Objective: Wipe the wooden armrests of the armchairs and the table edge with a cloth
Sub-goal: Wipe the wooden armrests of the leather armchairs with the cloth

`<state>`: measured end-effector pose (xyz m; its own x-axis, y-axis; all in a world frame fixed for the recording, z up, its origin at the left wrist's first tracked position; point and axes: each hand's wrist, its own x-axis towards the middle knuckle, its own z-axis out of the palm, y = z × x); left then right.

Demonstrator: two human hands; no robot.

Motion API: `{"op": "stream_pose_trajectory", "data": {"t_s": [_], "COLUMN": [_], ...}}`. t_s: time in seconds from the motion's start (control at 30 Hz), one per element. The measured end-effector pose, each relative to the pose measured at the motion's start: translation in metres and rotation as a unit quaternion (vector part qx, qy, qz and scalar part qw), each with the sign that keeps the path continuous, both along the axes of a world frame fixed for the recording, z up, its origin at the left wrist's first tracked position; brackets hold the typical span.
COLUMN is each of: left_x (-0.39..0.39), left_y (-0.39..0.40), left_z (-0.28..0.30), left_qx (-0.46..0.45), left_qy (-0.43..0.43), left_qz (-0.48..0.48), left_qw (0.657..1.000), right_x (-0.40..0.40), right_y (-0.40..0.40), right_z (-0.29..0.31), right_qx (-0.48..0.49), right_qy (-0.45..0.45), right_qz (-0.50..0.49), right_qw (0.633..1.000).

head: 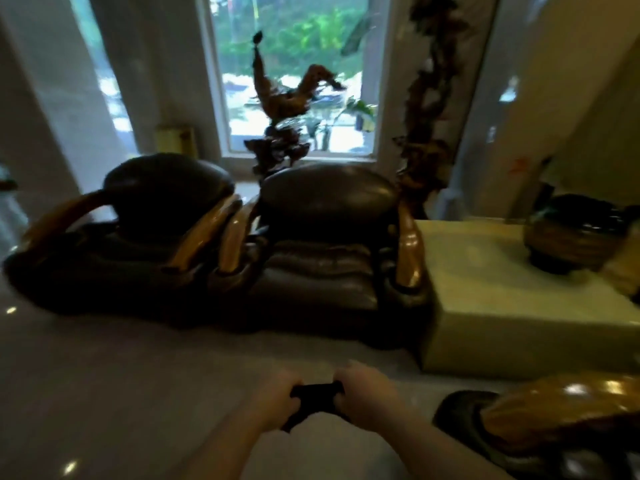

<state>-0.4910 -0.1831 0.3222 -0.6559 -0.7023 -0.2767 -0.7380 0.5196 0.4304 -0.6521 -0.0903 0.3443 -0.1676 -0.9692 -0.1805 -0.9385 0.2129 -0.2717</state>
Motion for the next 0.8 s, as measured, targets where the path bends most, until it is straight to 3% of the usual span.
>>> {"op": "stream_pose_trajectory", "data": {"t_s": [0.2,0.4,0.8], "left_x": [-0.137,-0.220,-0.284], "left_y": [0.020,0.019,-0.105], "left_z": [0.053,0.064,0.074], "left_qx": [-0.083,-0.105,-0.137], "left_qy": [0.055,0.078,0.176], "left_qz": [-0.108,-0.192,-0.212], "left_qw": [0.989,0.973,0.951], "right_x": [-0.127,-0.209,-0.276], "right_y": [0.052,0.072,-0.062], "right_z": [0.050,0.066,0.062], "right_qx": [-0.082,-0.061,-0.060], "right_qy": [0.017,0.037,0.085], "right_qz": [-0.077,-0.105,-0.164], "right_qw": [0.993,0.992,0.981]}}
